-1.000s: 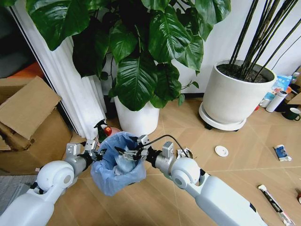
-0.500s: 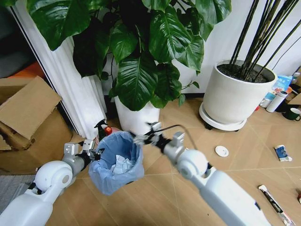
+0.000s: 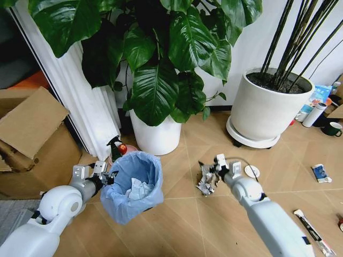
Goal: Pick up the trash bin and place the garbage on the floor into it.
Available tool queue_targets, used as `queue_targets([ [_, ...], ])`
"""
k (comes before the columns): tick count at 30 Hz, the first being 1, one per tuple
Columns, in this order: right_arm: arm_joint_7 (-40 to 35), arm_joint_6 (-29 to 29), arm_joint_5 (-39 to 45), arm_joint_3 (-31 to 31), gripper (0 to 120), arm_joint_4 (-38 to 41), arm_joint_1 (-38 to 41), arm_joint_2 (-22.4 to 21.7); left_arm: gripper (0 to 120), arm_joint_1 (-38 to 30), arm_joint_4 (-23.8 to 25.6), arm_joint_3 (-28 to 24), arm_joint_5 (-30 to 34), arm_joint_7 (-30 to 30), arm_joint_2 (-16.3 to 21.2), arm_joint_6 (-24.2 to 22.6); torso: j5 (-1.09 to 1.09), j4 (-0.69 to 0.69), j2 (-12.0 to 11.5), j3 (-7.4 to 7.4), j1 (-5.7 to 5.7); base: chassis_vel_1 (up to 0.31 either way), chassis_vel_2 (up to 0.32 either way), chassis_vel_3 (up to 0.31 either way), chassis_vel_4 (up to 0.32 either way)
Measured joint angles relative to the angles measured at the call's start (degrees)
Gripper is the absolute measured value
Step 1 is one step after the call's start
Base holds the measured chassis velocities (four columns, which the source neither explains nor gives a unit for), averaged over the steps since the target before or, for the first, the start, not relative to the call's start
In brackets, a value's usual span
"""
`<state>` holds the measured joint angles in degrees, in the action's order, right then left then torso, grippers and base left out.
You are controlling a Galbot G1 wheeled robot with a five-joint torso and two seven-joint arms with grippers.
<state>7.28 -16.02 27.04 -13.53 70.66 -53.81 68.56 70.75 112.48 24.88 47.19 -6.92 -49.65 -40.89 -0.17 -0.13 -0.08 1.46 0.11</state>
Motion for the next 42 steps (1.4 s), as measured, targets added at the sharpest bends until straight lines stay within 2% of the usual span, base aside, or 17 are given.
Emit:
queue_targets([
  [2, 0.0, 0.1, -0.4, -1.3, 100, -6.3, 1.1, 2.4, 0, 0.0, 0.1, 0.0, -0.1, 0.0, -0.1, 0.0, 0.00, 0.01, 0.0, 0.00, 0.00, 0.000, 0.000, 0.000, 0.000],
  [5, -1.3, -0.3, -0.6, -2.6, 100, -10.7, 1.9, 3.9, 0, 0.1, 0.2, 0.0, -0.1, 0.0, 0.0, 0.1, 0.00, 0.01, 0.0, 0.00, 0.00, 0.000, 0.000, 0.000, 0.000],
  [16, -1.1, -0.2, -0.7, -6.1, 97, -16.2, 3.3, 5.5, 0, 0.2, 0.2, -0.4, -0.3, 0.0, -0.3, 0.1, -0.01, 0.00, 0.0, 0.00, 0.00, 0.000, 0.000, 0.000, 0.000],
  [19, -0.5, 0.7, -0.8, -6.4, 85, -16.7, 3.4, 5.7, 0, 0.2, 0.3, -0.4, -0.3, 0.0, 0.0, 0.1, -0.01, 0.00, 0.0, 0.00, 0.00, 0.000, 0.000, 0.000, 0.000],
  [20, -0.5, 0.7, -0.8, -6.4, 85, -16.7, 3.4, 5.7, 0, 0.2, 0.3, -0.4, -0.3, 0.0, 0.0, 0.1, -0.01, 0.00, 0.0, 0.00, 0.00, 0.000, 0.000, 0.000, 0.000],
  [23, -0.3, 1.5, -1.7, -6.7, 68, -17.4, 3.4, 6.1, 0, 0.3, 0.4, -0.4, -0.3, 0.0, 0.0, 0.1, -0.01, 0.00, 0.0, 0.00, 0.00, 0.000, 0.000, 0.000, 0.000],
  [26, -0.4, 2.1, -2.3, -6.8, 62, -17.7, 3.5, 6.3, 0, 0.4, 0.6, -0.4, -0.4, 0.0, -0.1, 0.2, -0.01, 0.00, 0.0, 0.00, 0.00, 0.000, 0.000, 0.000, 0.000],
  [29, -0.6, 2.5, -2.7, -7.2, 49, -18.1, 3.7, 6.8, 0, 0.6, 1.1, -0.5, -0.4, 0.1, -0.1, 0.2, -0.01, 0.00, 0.0, 0.00, 0.00, 0.000, 0.000, 0.000, 0.000],
  [30, -0.6, 2.5, -2.7, -7.2, 49, -18.1, 3.7, 6.8, 0, 0.6, 1.1, -0.5, -0.4, 0.1, -0.1, 0.2, -0.01, 0.00, 0.0, 0.00, 0.00, 0.000, 0.000, 0.000, 0.000],
  [34, -0.6, 2.7, -2.8, -7.4, 28, -18.3, 3.8, 6.8, 0, 0.6, 1.3, -0.5, -0.1, 0.1, 0.2, 0.2, -0.01, 0.00, 0.0, 0.00, 0.00, 0.000, 0.000, 0.000, 0.000],
  [36, -0.6, 2.7, -2.8, -7.4, 25, -18.3, 3.8, 6.8, 0, 0.6, 1.4, -0.5, -0.1, 0.1, 0.3, 0.2, -0.01, 0.00, 0.0, 0.00, 0.00, 0.000, 0.000, 0.000, 0.000],
  [42, -1.0, 2.9, -3.2, -7.5, 2, -17.9, 3.6, 6.8, 0, 1.0, 1.8, -0.4, -0.1, 0.1, 0.4, 0.2, -0.01, 0.00, 0.0, 0.00, 0.00, 0.000, 0.000, 0.000, 0.000],
])
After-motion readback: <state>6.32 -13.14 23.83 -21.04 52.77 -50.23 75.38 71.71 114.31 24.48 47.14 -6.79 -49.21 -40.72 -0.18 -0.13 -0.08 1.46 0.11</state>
